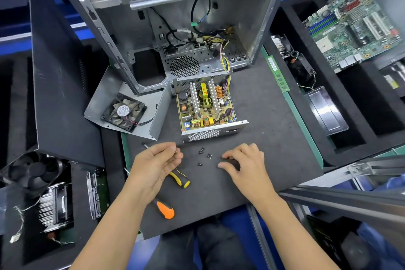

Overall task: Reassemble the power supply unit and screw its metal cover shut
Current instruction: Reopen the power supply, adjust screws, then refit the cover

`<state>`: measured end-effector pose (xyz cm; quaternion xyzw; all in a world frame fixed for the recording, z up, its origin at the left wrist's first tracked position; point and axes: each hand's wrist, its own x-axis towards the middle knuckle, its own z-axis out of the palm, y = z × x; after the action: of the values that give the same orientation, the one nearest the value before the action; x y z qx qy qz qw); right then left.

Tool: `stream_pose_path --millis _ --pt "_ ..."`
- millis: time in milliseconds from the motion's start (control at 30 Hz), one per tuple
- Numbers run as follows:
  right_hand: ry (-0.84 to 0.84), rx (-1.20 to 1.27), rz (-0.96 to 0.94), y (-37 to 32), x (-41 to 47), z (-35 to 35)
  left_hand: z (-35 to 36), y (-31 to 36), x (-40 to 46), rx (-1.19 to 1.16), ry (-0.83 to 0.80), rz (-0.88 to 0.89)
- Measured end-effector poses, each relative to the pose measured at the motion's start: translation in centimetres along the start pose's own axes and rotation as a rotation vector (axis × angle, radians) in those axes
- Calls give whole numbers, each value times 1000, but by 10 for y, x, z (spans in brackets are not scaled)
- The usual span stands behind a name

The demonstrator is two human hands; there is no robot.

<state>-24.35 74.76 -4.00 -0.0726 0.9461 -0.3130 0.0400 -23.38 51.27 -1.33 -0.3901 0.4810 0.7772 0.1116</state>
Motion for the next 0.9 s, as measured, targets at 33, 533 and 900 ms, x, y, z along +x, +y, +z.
stream_pose_path --millis 33,533,900 --pt "-4 -10 3 -1 0 1 -1 0 0 1 0 3" --pt "201 125 -16 -31 4 -1 4 1 -10 -219 -49 -131" --pt "-34 150 -172 -81 7 17 8 4 -21 -187 -161 -158"
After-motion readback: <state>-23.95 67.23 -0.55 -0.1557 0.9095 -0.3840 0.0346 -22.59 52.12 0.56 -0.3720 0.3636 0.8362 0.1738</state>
